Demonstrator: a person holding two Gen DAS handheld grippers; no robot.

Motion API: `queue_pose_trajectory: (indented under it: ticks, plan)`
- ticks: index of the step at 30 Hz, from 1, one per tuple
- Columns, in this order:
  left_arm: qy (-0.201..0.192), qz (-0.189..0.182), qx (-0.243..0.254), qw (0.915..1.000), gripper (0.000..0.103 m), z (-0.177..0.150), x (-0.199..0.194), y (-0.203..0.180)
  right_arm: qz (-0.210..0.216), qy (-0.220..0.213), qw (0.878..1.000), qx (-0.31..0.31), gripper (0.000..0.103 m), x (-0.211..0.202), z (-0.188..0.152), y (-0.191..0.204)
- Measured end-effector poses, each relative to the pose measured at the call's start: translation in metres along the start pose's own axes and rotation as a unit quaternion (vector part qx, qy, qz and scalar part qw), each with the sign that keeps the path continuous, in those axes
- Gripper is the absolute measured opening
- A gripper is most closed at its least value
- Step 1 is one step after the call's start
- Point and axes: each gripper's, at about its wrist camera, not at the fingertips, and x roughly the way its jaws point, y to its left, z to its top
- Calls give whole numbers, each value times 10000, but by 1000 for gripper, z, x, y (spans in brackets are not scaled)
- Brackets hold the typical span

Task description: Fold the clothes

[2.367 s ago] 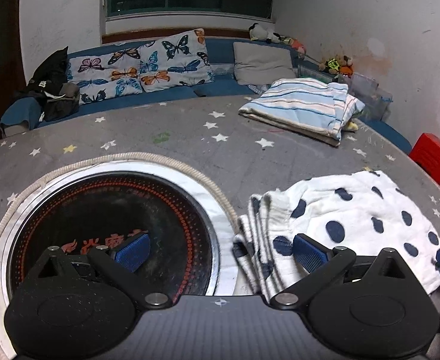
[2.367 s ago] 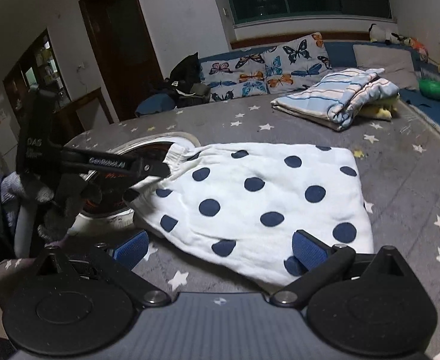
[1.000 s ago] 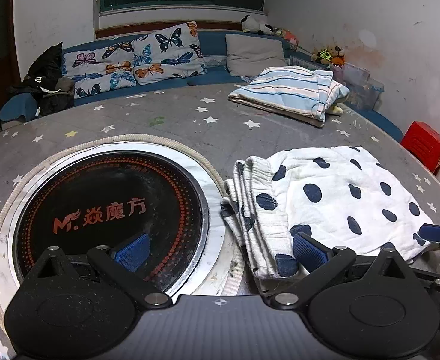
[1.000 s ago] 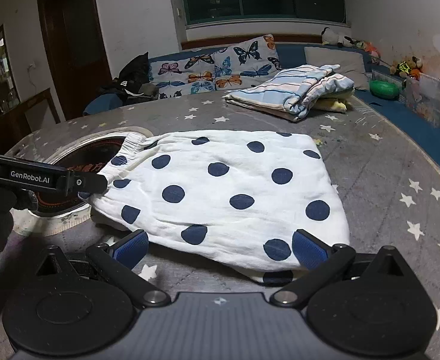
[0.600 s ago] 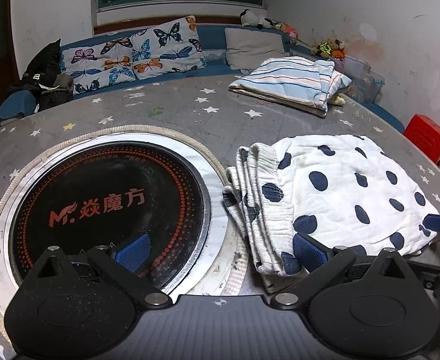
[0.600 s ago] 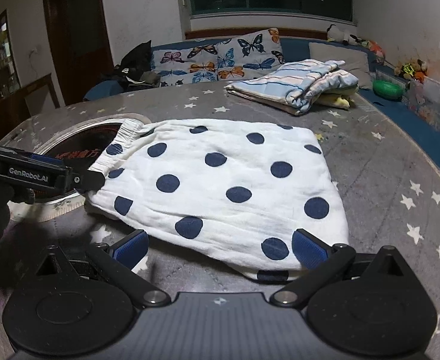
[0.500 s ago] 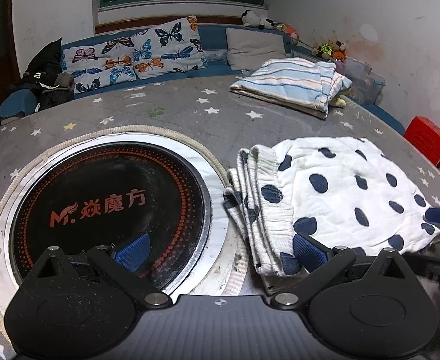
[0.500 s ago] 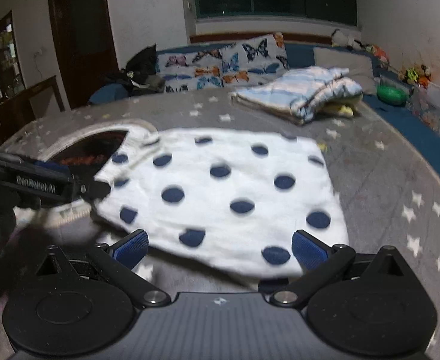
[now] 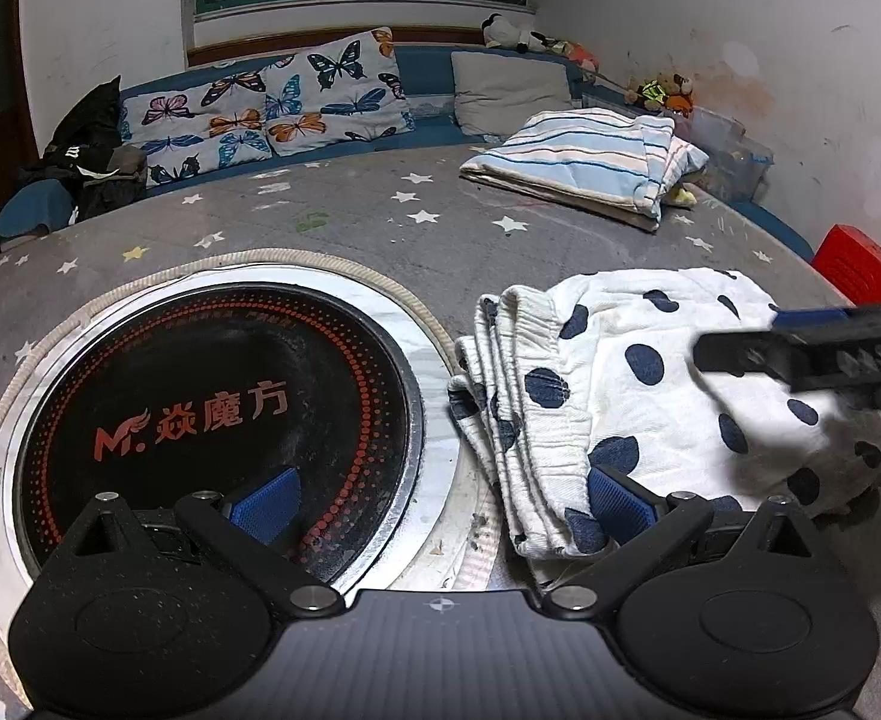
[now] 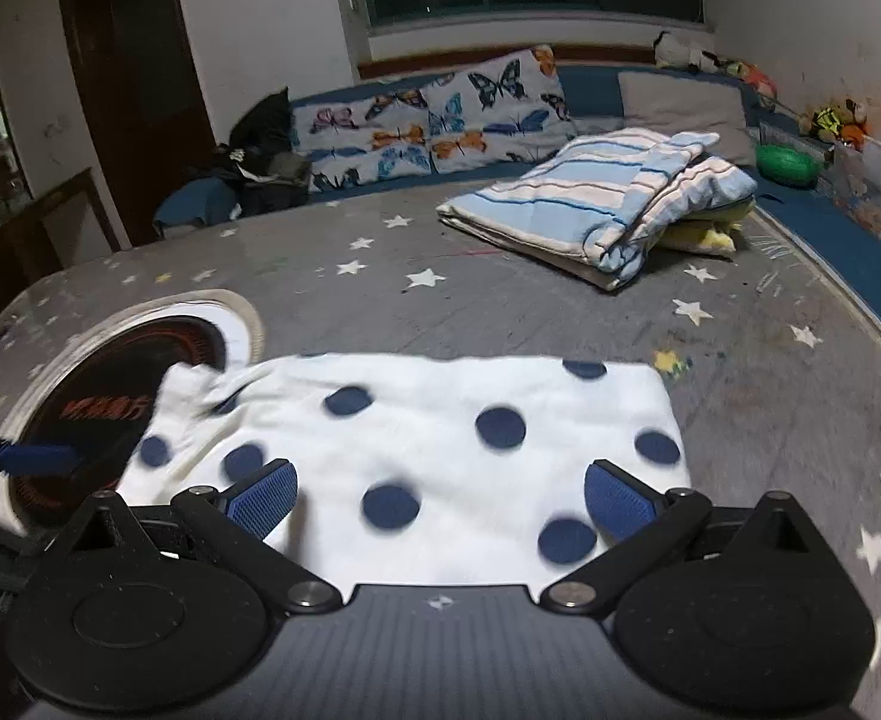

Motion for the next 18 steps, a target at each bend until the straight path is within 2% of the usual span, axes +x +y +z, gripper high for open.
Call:
queue_pose_trajectory:
  ticks: [10, 15, 18]
  plan:
    - [41, -59, -2, 10000, 103, 0, 3, 2, -408, 272, 9987, -107, 103, 48, 35, 2]
    - [63, -107, -32, 9999, 103, 1, 3, 4, -545, 218, 9981, -189, 103, 54, 48, 2]
    - [66, -151, -39, 9999, 103, 2, 3, 6, -465, 113, 9986, -242, 103, 42, 50, 6]
